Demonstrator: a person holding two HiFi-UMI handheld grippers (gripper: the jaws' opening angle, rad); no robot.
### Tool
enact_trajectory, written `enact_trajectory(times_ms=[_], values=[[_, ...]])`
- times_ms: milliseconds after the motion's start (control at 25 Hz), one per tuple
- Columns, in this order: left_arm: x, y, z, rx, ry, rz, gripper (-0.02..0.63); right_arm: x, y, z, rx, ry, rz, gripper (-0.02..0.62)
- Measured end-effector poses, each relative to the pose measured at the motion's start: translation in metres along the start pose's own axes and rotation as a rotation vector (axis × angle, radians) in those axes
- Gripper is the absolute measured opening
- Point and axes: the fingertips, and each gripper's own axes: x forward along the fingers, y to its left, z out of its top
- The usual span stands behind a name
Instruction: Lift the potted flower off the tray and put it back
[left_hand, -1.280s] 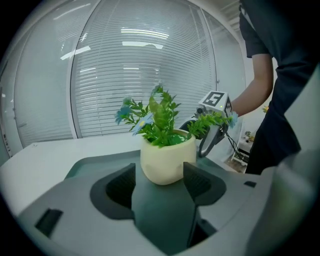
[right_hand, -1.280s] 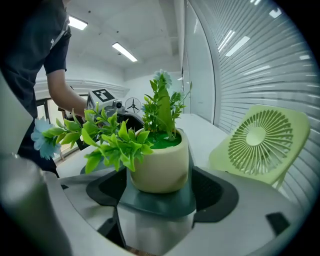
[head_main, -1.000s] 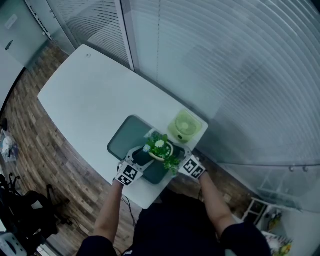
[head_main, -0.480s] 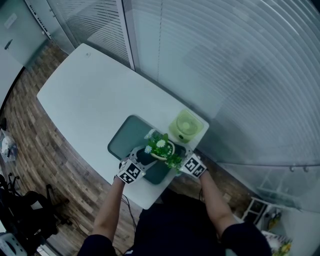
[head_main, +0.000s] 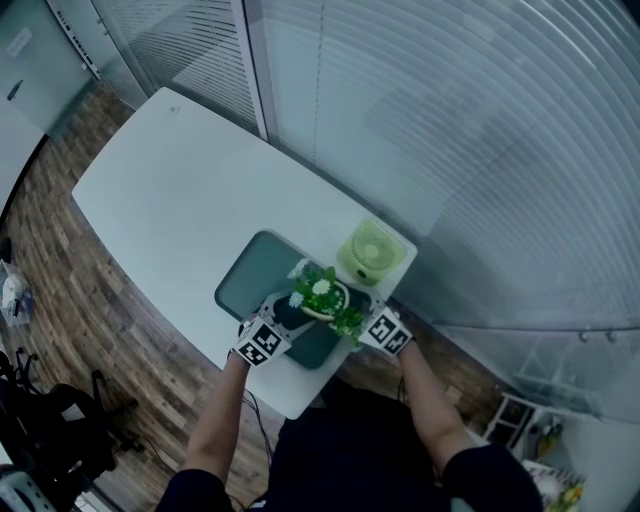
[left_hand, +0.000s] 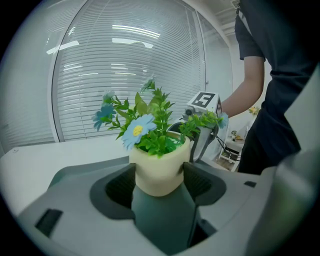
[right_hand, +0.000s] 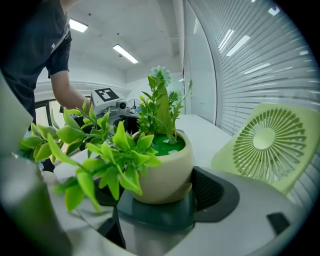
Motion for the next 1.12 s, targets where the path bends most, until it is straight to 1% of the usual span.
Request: enact_trajectory(times_ms=[240,360,480,720,840,1120], values=[[0.001,0.0,0.0,0.01,-0.008,0.019,0.279,0.0,0.0,-0.001,0.007,0.004,-0.005,0.379],[0.0,0.0,0.001,0.008,-0.006,0.028,0.279,0.001,0.0,0.0,0.027,-0.02,-0.012,0.382],[0.0,-0.001,0.004,0.002,-0.013,0.033,0.279,-0.002,-0.001,0.005,0.02,-0.024,-0.024,0.383],[-0.01,-0.004,0.02,0.016,-0.056,0.053,0.279,-0.013,0.002,0.017,0.028,-0.059,-0.036,0.385],[-0.015,-0.007,0.028,0.007,-0.081,0.061,0.279,-0.023,0.005,0.025,0.013,-0.059,-0.038,0.387],[-0.031,-0.013,0.055,0.014,-0.154,0.093,0.279,-0.043,0.009,0.052,-0.02,-0.131,-0.056,0.387]])
